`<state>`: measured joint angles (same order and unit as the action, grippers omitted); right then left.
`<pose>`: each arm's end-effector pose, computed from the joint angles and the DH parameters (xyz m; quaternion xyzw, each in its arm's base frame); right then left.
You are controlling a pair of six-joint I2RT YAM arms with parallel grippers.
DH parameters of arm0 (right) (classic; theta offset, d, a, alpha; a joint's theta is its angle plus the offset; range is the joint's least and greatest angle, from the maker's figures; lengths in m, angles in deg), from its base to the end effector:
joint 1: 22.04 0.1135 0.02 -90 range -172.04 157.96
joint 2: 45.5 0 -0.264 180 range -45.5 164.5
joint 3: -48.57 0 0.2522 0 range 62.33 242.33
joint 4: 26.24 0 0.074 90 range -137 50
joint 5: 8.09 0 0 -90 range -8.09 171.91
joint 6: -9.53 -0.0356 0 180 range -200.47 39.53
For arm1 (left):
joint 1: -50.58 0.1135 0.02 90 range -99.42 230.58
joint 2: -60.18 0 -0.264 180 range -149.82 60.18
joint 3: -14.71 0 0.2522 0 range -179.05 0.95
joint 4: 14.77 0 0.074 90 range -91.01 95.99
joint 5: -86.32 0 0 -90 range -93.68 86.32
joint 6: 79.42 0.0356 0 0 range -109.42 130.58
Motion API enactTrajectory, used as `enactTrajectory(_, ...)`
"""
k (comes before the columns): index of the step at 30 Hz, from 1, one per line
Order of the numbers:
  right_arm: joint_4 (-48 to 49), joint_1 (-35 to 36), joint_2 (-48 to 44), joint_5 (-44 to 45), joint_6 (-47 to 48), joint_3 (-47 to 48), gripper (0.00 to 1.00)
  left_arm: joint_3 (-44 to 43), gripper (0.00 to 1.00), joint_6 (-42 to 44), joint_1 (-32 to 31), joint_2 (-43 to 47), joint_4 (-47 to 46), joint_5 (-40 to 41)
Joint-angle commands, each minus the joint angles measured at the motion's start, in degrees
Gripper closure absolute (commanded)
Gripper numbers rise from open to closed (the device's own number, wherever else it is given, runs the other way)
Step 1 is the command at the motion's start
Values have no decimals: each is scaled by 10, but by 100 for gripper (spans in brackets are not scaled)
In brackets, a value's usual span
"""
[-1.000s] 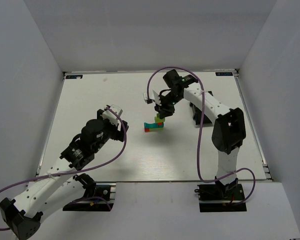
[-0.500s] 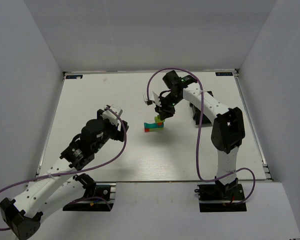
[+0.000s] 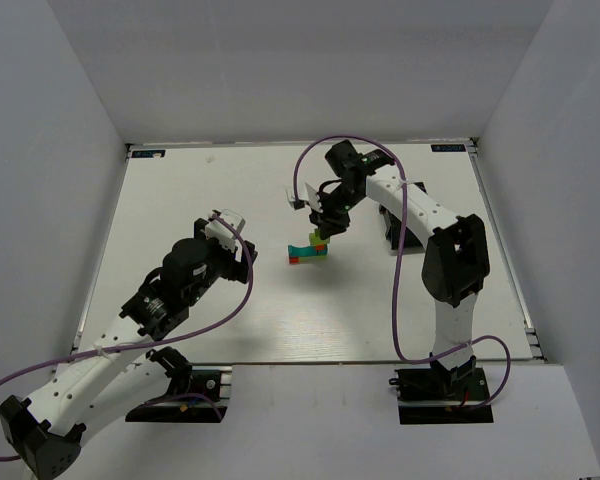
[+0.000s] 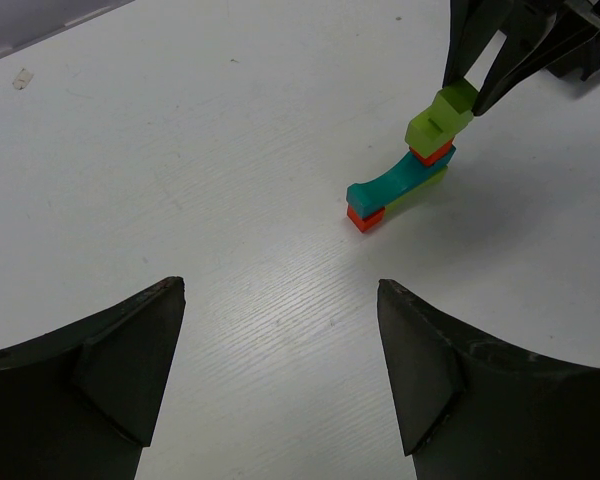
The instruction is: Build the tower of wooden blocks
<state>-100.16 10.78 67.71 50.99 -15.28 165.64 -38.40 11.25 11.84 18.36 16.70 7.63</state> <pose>0.3358 0.2383 0.2748 -0.7467 0.5879 0.2056 0.2334 0.1392 -0.1027 0.3013 0.2221 0.7873 -0.1094 0.5647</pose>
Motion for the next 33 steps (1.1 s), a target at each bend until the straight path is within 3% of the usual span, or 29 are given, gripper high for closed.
enactTrajectory(1, -9, 2, 5, 3, 12, 27, 96, -9, 12, 3, 2, 3, -7, -7)
enactTrajectory(33, -9, 2, 11, 5, 19, 34, 94, -9, 12, 3, 2, 3, -7, -7)
